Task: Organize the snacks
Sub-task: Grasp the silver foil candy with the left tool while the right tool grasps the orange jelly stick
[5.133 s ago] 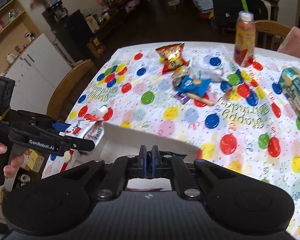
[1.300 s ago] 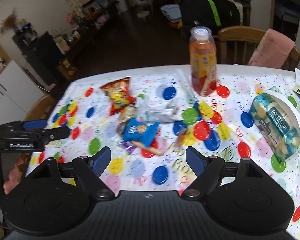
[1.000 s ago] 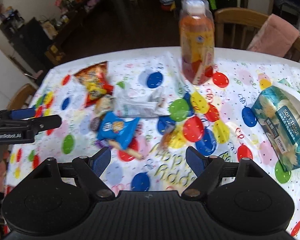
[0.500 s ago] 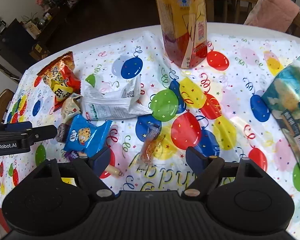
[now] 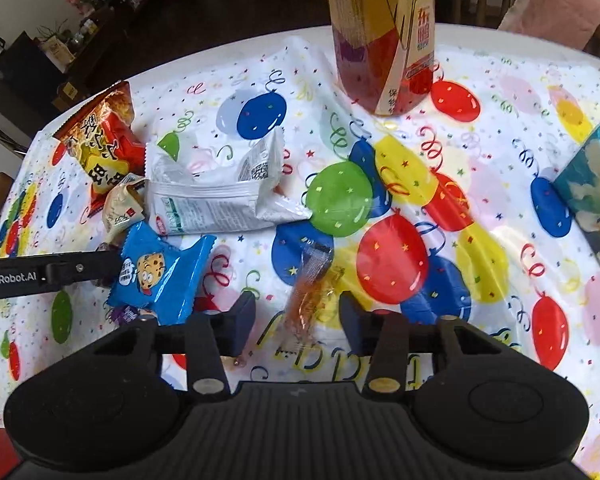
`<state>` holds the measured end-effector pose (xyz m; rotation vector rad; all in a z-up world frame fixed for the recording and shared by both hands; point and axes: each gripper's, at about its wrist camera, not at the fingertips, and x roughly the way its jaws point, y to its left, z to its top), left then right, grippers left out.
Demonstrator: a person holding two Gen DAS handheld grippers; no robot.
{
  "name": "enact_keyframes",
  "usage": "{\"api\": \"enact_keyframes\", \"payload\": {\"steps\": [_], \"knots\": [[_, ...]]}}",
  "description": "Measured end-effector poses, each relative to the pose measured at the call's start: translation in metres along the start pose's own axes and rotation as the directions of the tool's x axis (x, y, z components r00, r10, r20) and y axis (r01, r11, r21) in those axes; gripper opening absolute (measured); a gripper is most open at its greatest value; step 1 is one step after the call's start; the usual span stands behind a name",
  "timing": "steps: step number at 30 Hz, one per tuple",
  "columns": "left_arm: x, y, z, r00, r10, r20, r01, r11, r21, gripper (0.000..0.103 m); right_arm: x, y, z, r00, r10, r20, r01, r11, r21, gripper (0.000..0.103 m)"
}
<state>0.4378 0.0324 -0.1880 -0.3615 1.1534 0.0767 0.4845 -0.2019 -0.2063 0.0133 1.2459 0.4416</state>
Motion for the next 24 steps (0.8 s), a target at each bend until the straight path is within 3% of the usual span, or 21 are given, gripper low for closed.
{"api": "enact_keyframes", "payload": {"steps": [7, 14, 24], "knots": [[-0.001, 0.0, -0.001, 0.998, -0.056, -0.005, 0.056, 0.998, -0.015, 0.03, 0.0, 0.005, -0.003, 0.999, -0.038, 0.004, 0.038, 0.999, -0.024, 0.021], [-0.005, 0.0, -0.004, 0.999, -0.045, -0.002, 0.045, 0.999, -0.013, 0.028, -0.007, 0.003, -0.006, 0.999, -0.031, 0.008, 0.031, 1.0, -0.001, 0.017], [-0.035, 0.006, -0.016, 0.999, -0.038, -0.001, 0.038, 0.999, -0.003, 0.028, -0.049, 0.005, -0.023, 0.999, 0.019, 0.03, -0.018, 1.0, -0.007, 0.017]]}}
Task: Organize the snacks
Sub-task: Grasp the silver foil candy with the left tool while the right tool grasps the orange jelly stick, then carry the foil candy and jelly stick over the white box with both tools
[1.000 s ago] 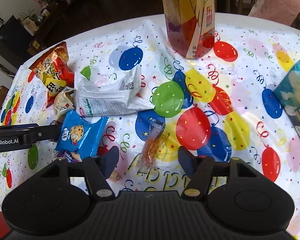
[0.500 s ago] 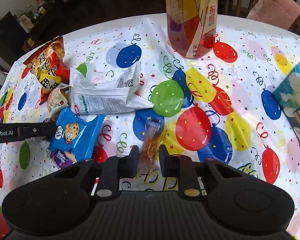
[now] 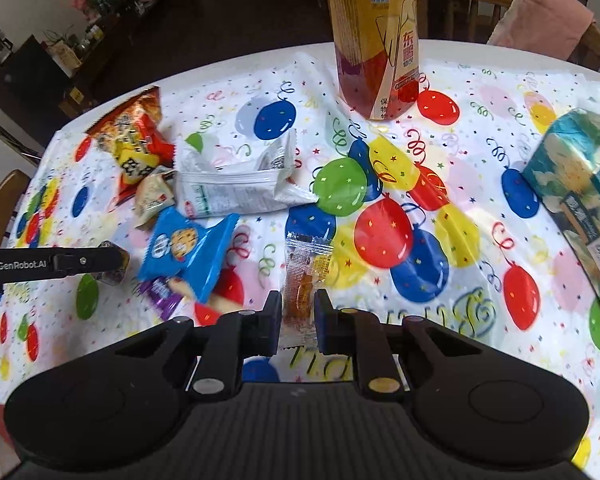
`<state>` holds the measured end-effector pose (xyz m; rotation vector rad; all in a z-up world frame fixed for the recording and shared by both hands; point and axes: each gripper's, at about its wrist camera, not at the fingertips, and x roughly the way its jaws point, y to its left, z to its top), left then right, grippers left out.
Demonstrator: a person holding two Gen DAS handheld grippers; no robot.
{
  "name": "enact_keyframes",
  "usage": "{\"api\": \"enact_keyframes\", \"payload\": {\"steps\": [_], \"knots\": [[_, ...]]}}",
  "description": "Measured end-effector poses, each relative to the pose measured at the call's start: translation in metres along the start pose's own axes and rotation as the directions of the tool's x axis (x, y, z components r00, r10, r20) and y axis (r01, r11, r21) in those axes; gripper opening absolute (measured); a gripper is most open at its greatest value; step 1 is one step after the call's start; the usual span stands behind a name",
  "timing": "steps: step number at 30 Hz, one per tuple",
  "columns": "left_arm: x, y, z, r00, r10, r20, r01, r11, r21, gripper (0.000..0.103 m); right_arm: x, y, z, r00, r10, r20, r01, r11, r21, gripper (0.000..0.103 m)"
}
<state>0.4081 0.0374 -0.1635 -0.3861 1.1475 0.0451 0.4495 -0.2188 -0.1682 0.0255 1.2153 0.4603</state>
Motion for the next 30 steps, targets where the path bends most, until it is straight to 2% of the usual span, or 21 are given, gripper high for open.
{"api": "enact_keyframes", "payload": {"steps": [17, 30], "knots": [[-0.073, -0.008, -0.047, 0.999, -0.045, 0.003, 0.044, 0.996, 0.076, 0.028, -0.099, 0.037, -0.048, 0.997, 0.054, 0.055, -0.05, 0.997, -0.063, 0.017], [-0.132, -0.005, -0.094, 0.996, -0.087, 0.017, 0.083, 0.986, 0.147, 0.028, -0.151, 0.078, -0.099, 0.993, 0.08, 0.084, -0.071, 0.992, -0.108, 0.017]]}}
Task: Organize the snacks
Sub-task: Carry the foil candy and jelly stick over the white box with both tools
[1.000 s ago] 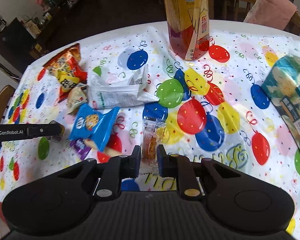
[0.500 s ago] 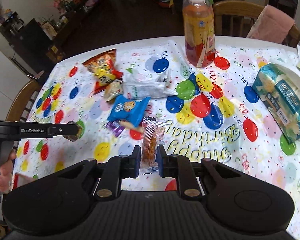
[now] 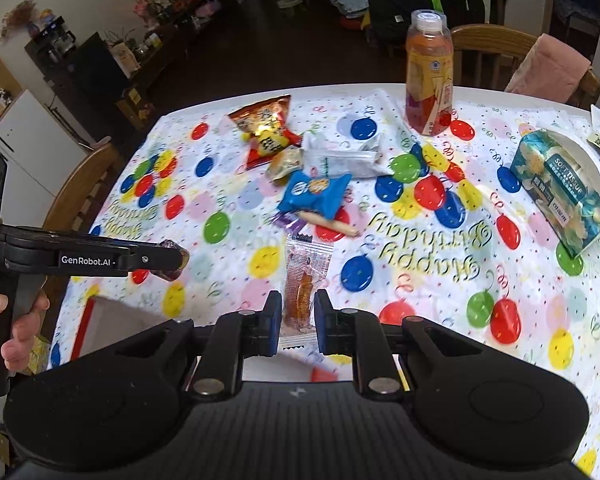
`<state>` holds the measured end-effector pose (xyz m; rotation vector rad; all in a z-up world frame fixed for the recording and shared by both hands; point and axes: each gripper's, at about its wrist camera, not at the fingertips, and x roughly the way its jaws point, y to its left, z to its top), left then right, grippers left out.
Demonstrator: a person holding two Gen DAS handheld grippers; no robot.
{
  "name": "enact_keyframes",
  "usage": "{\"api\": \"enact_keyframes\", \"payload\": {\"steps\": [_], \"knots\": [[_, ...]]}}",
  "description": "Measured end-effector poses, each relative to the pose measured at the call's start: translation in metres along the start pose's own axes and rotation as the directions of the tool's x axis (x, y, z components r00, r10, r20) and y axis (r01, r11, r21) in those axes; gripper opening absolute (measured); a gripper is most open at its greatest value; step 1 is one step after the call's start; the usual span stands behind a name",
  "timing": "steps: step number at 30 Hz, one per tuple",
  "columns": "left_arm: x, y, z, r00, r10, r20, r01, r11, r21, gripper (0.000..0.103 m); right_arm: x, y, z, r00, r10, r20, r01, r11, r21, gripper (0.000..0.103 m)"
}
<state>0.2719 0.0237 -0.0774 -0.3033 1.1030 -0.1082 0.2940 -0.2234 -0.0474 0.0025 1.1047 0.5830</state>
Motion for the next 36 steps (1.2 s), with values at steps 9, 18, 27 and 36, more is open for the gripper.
{"api": "enact_keyframes", "payload": {"steps": [9, 18, 27, 36], "knots": [[-0.028, -0.002, -0.039, 1.0, -0.017, -0.006, 0.017, 0.999, 0.043, 0.028, -0.016, 0.033, -0.036, 1.0, 0.022, -0.007, -0.022, 0.999, -0.028, 0.017], [-0.044, 0.004, -0.076, 1.0, -0.002, -0.024, 0.004, 0.997, 0.073, 0.028, -0.006, 0.061, -0.073, 0.997, 0.045, -0.056, -0.048, 0.997, -0.058, 0.017], [-0.035, 0.012, -0.109, 0.997, 0.058, -0.06, -0.052, 0.993, 0.102, 0.028, 0.026, 0.079, -0.108, 0.989, 0.054, -0.139, -0.064, 0.995, -0.072, 0.017], [-0.025, 0.019, -0.134, 0.991, 0.1, -0.085, -0.089, 0.989, 0.116, 0.028, 0.055, 0.089, -0.123, 0.981, 0.034, -0.193, -0.052, 0.995, -0.088, 0.017]]}}
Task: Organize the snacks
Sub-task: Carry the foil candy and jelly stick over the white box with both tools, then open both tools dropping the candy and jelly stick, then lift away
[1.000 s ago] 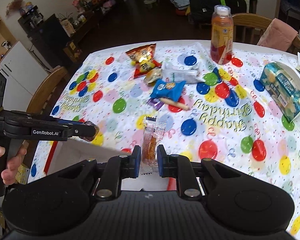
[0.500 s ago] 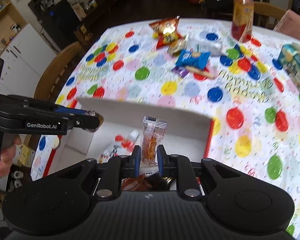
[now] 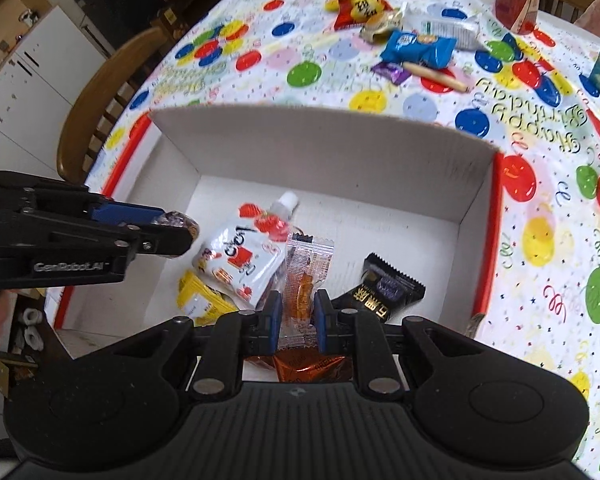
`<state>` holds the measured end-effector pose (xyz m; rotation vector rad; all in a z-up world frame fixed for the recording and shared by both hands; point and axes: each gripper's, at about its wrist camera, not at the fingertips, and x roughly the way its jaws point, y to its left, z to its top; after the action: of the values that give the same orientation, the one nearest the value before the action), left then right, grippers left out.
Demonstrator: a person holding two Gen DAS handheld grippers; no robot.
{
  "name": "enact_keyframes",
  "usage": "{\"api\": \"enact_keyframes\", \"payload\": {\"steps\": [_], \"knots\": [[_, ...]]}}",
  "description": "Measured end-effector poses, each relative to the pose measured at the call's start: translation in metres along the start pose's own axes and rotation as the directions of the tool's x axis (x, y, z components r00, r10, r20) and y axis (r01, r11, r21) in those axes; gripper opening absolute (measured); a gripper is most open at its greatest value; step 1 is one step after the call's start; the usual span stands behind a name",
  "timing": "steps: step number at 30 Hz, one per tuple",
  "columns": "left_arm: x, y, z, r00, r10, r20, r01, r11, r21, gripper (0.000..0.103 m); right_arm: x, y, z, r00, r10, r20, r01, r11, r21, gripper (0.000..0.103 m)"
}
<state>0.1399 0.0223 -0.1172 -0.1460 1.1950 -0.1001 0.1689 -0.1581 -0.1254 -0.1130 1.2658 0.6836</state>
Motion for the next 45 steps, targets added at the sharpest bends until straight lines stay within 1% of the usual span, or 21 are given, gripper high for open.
{"api": "enact_keyframes", "payload": {"steps": [5, 12, 14, 21, 26, 28, 30, 31, 32, 34, 36, 38, 39, 40, 41, 42, 45], "knots": [[0.002, -0.003, -0.01, 0.999, 0.038, 0.01, -0.038, 0.999, 0.027, 0.028, 0.013, 0.001, -0.004, 1.0, -0.006, -0.019, 0.006, 1.0, 0.001, 0.017], [0.01, -0.001, -0.02, 0.999, 0.039, -0.011, -0.038, 0.999, 0.015, 0.028, 0.017, 0.002, -0.007, 1.0, -0.01, -0.019, 0.01, 1.0, 0.008, 0.017], [0.011, -0.003, -0.021, 0.999, 0.05, -0.006, -0.049, 0.998, 0.026, 0.028, 0.017, 0.002, -0.008, 1.0, -0.012, -0.017, 0.012, 1.0, 0.007, 0.017], [0.01, -0.005, -0.021, 0.999, 0.052, -0.003, -0.052, 0.998, 0.026, 0.028, 0.014, 0.003, -0.007, 1.0, -0.01, -0.014, 0.01, 1.0, 0.012, 0.018], [0.009, -0.005, -0.021, 0.999, 0.042, 0.002, -0.042, 0.999, 0.011, 0.036, 0.01, 0.002, -0.007, 1.0, 0.0, -0.015, 0.001, 1.0, 0.028, 0.021], [0.008, -0.005, -0.021, 0.999, 0.036, 0.005, -0.036, 0.999, 0.012, 0.038, 0.008, 0.002, -0.008, 1.0, -0.003, -0.006, 0.003, 1.0, 0.03, 0.028], [0.006, -0.006, -0.02, 0.999, 0.032, 0.01, -0.032, 0.999, 0.015, 0.044, 0.004, 0.002, -0.008, 1.0, -0.006, 0.009, 0.006, 0.999, 0.031, 0.033], [0.005, -0.007, -0.021, 0.999, 0.031, 0.017, -0.031, 0.999, 0.018, 0.053, 0.002, 0.002, -0.008, 1.0, -0.007, 0.014, 0.007, 0.999, 0.031, 0.038], [0.003, -0.008, -0.02, 0.999, 0.032, 0.028, -0.033, 0.999, 0.021, 0.061, 0.0, 0.003, -0.008, 1.0, -0.007, 0.02, 0.006, 0.999, 0.032, 0.041], [-0.002, -0.01, -0.02, 0.998, 0.038, 0.047, -0.04, 0.999, 0.029, 0.065, -0.005, 0.004, -0.007, 0.999, -0.003, 0.033, 0.002, 1.0, 0.03, 0.048], [-0.005, -0.011, -0.019, 0.998, 0.032, 0.054, -0.034, 0.999, 0.03, 0.067, -0.01, 0.005, -0.007, 0.999, -0.001, 0.043, 0.0, 1.0, 0.025, 0.05], [-0.009, -0.011, -0.018, 0.998, 0.023, 0.063, -0.025, 0.999, 0.025, 0.07, -0.015, 0.006, -0.007, 0.999, -0.001, 0.052, 0.0, 1.0, 0.021, 0.051], [-0.011, -0.012, -0.018, 0.997, 0.022, 0.07, -0.024, 0.999, 0.026, 0.072, -0.018, 0.007, -0.007, 0.998, -0.001, 0.056, 0.0, 1.0, 0.018, 0.056], [-0.013, -0.012, -0.017, 0.997, 0.022, 0.078, -0.024, 0.999, 0.028, 0.074, -0.02, 0.007, -0.007, 0.998, 0.001, 0.061, -0.002, 1.0, 0.015, 0.063], [-0.016, -0.013, -0.017, 0.996, 0.021, 0.085, -0.024, 0.999, 0.03, 0.076, -0.023, 0.008, -0.007, 0.998, 0.004, 0.065, -0.005, 1.0, 0.014, 0.066], [-0.018, -0.013, -0.017, 0.996, 0.018, 0.092, -0.021, 0.999, 0.031, 0.076, -0.026, 0.008, -0.007, 0.998, 0.008, 0.068, -0.009, 1.0, 0.013, 0.068], [-0.025, -0.014, -0.016, 0.994, 0.008, 0.108, -0.012, 0.999, 0.037, 0.079, -0.037, 0.009, -0.007, 0.997, 0.007, 0.083, -0.008, 1.0, 0.01, 0.07]]}}
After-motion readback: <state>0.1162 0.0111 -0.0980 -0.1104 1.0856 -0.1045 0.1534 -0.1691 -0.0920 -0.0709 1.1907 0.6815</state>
